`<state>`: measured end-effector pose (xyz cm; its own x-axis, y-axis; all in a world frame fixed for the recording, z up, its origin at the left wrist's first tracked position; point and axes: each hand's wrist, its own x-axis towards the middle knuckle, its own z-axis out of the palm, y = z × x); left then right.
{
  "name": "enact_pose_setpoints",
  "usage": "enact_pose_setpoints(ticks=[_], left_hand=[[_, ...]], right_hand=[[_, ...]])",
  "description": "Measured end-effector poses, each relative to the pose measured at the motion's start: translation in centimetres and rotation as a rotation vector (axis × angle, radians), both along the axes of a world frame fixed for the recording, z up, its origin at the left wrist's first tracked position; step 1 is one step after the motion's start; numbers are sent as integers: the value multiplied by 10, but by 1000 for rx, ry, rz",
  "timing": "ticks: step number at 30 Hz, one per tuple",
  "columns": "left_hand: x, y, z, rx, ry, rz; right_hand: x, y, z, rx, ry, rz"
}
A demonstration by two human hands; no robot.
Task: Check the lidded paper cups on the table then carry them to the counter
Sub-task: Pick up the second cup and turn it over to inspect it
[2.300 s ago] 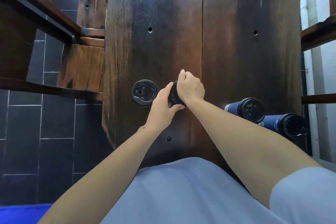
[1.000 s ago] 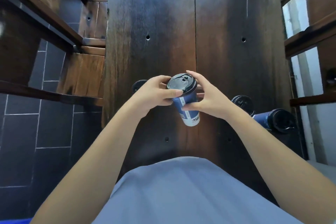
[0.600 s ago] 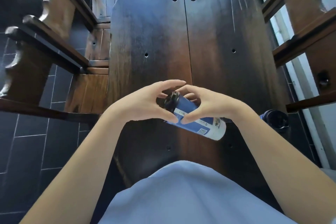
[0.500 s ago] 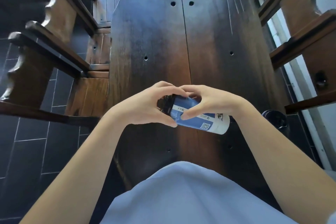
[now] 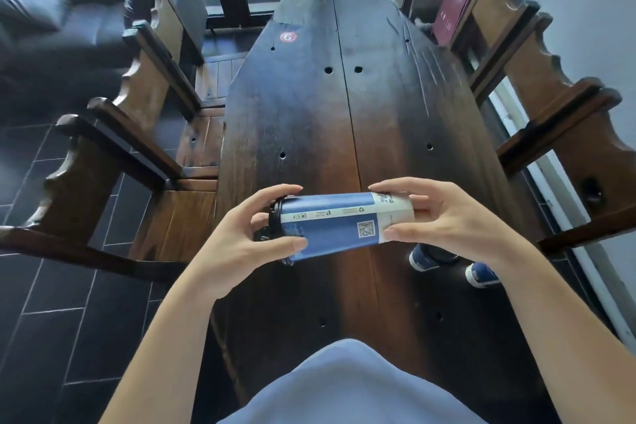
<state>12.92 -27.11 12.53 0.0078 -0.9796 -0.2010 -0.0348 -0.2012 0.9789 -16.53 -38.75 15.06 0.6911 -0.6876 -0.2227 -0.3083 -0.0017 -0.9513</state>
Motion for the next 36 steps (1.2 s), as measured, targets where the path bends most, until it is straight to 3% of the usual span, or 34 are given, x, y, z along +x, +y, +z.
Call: enact_pose_setpoints(ticks=[9,16,25,36], left_hand=[[0,18,18,-77,26,-38],[-2,38,17,-167,132,-85],[7,44,18,-127,223,47],[8,48,23,-172,203,-64]], right_hand=[[-8,21,9,-60,-105,-15],[-10,28,13,10,-143,20],[-5,35,14,-116,-176,29],[-5,33,12,-64,-222,41]])
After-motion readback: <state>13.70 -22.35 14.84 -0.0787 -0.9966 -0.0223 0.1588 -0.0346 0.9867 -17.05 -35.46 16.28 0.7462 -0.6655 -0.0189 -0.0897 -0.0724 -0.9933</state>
